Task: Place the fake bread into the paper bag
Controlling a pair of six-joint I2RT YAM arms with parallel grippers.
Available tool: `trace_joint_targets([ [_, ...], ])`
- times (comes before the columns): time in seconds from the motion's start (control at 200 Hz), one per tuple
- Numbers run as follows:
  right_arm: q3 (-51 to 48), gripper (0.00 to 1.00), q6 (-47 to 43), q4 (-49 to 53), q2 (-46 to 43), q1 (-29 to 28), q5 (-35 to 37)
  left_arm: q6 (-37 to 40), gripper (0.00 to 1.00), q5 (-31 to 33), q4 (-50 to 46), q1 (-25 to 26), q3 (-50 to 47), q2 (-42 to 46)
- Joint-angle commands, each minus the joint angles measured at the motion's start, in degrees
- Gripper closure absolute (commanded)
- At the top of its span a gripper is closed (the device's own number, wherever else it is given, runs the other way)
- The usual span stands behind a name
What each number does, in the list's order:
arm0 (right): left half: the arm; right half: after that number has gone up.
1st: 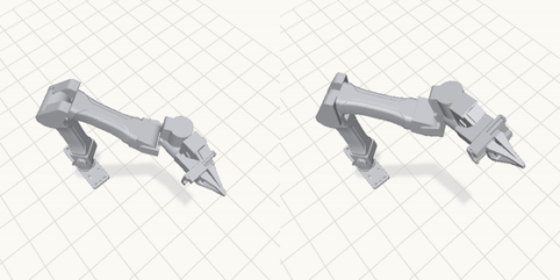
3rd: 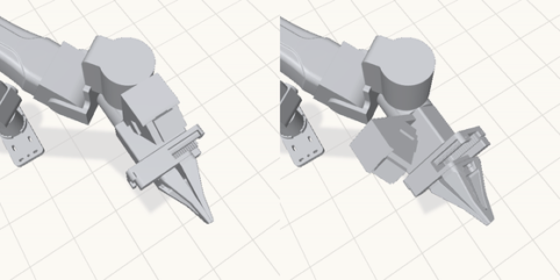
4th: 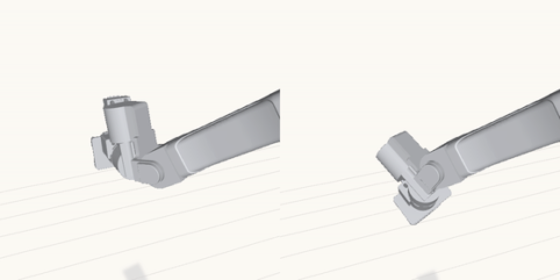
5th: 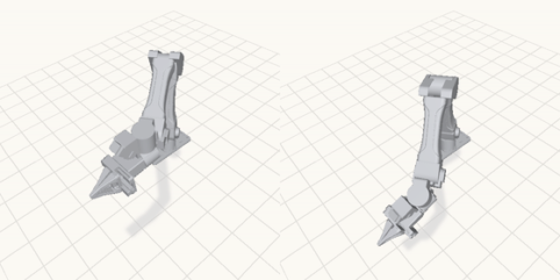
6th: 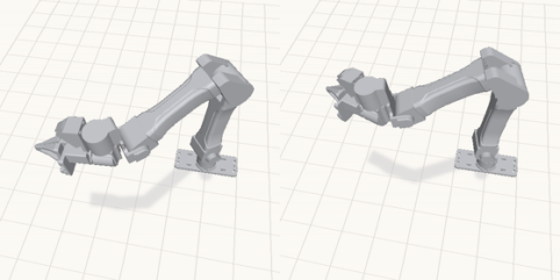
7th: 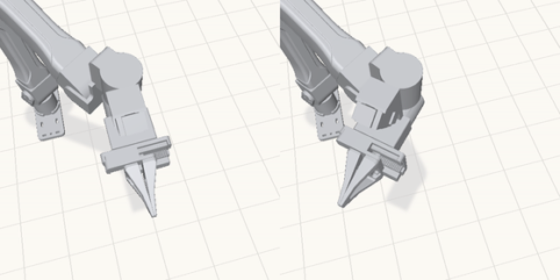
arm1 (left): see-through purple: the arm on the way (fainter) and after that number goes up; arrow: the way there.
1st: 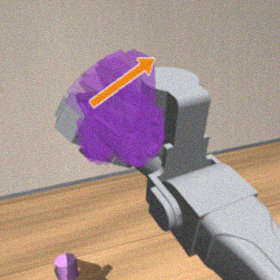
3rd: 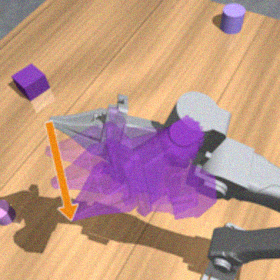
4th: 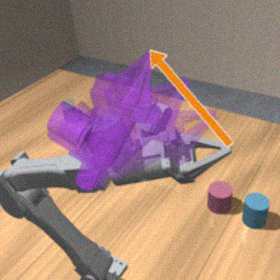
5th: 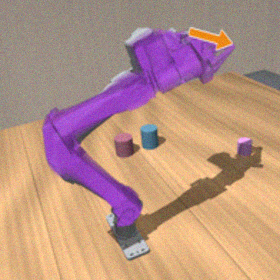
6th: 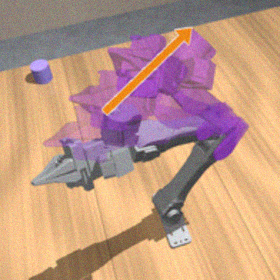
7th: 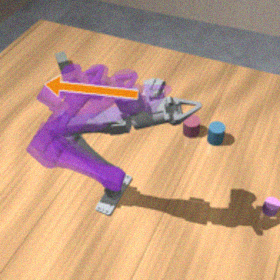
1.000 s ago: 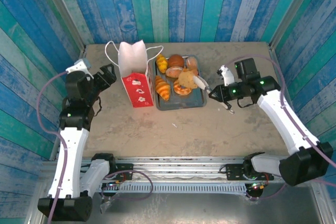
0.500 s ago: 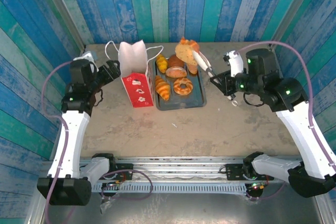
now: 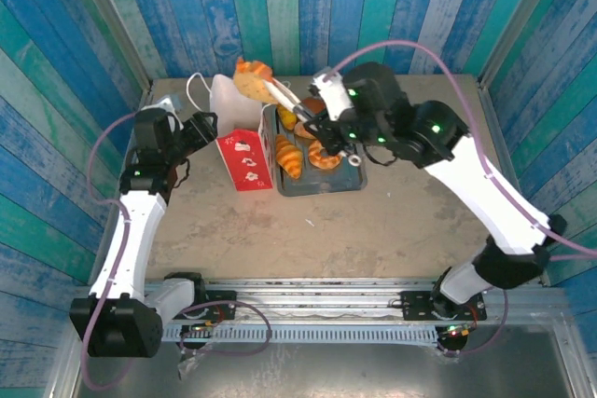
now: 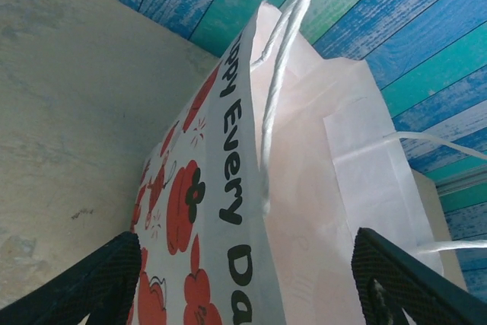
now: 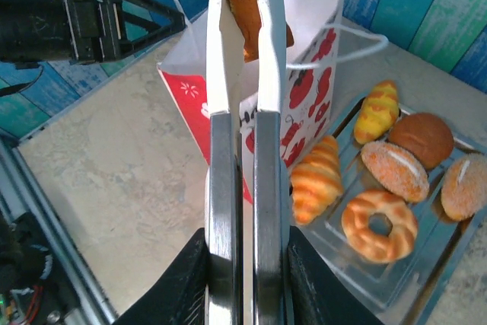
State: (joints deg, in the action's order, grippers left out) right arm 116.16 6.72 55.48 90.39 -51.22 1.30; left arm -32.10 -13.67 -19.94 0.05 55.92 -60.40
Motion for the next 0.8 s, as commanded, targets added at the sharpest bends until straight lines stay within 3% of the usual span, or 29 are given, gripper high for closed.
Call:
trace_joint_targets([
  [0.0, 6.4, 0.80, -2.4, 2.4, 3.8, -1.4, 4.4, -0.9, 0.27, -1.7, 3.5, -0.3, -0.6, -0.6],
  [0.341, 18.9, 0.80, -6.9, 10.0, 15.5, -2.7, 4.8, -2.0, 0.45, -2.9, 5.8, -0.3, -3.1, -1.2],
  [0.481, 20.7, 0.79, -8.4, 11.4, 18.2, -2.8, 4.8, -2.3, 0.57, -2.6, 6.1, -0.3, -3.5, -1.0],
  [0.796, 22.3, 0.79, -11.3, 13.0, 22.2, -2.8, 3.9, -2.2, 0.73, -2.4, 5.7, -0.2, -3.5, -1.0],
])
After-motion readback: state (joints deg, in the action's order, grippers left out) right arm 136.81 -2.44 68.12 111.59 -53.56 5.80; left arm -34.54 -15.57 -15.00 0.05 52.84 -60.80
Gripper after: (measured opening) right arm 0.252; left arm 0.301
